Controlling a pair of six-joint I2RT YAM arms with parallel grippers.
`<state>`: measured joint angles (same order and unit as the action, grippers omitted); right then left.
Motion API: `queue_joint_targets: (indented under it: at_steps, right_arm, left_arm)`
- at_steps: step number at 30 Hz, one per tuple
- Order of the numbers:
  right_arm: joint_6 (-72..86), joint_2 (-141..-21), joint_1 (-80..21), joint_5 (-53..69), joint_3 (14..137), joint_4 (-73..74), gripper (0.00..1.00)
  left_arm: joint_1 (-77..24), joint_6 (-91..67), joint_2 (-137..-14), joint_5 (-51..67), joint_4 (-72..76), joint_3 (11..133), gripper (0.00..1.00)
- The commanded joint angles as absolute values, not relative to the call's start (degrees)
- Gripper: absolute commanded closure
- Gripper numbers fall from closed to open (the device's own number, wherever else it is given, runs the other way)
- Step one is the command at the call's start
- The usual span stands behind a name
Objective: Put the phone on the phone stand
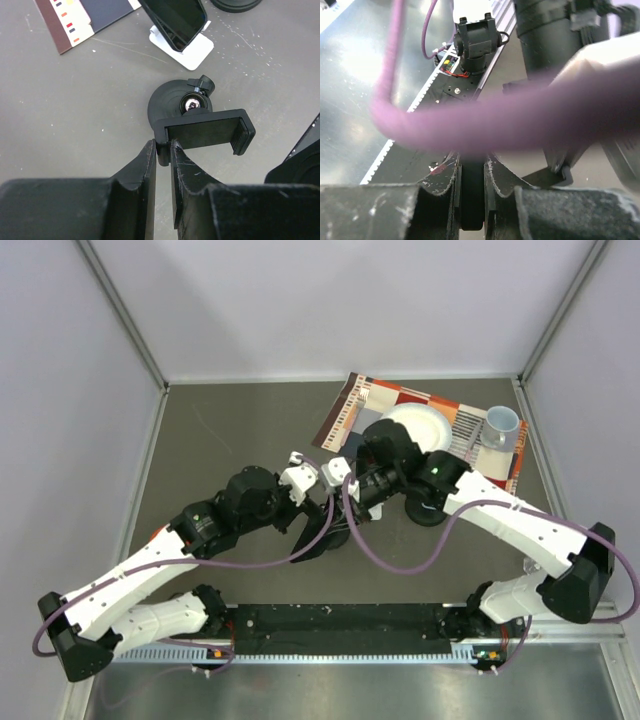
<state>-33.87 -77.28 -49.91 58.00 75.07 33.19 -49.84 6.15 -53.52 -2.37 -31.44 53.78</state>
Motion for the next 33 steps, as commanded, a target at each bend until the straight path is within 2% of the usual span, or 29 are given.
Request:
queue_joint_targets:
  at_steps: [1,5,19,33]
  right_arm:
    - [-43.49,-78.13,-53.61,58.01,79.27,29.09,1.00]
    - [-48.86,-79.54,-54.67,55.47,79.54,28.57,1.00]
    - [-48.00,-84.64,-53.09,51.59,80.60,27.51,1.00]
    - [-43.50,-84.46,-48.16,57.92,77.17,29.09,1.00]
  left_arm:
    - [-49.22,10.63,-53.18,6.33,-30.94,54.93,1.00]
    - [-48.78,11.34,-52.74,6.85,-31.11,54.58,1.00]
    - [-48.60,10.02,-52.56,8.09,-30.76,54.32,1.00]
    - [-48.60,11.07,-51.07,8.70,-31.55,53.70,1.00]
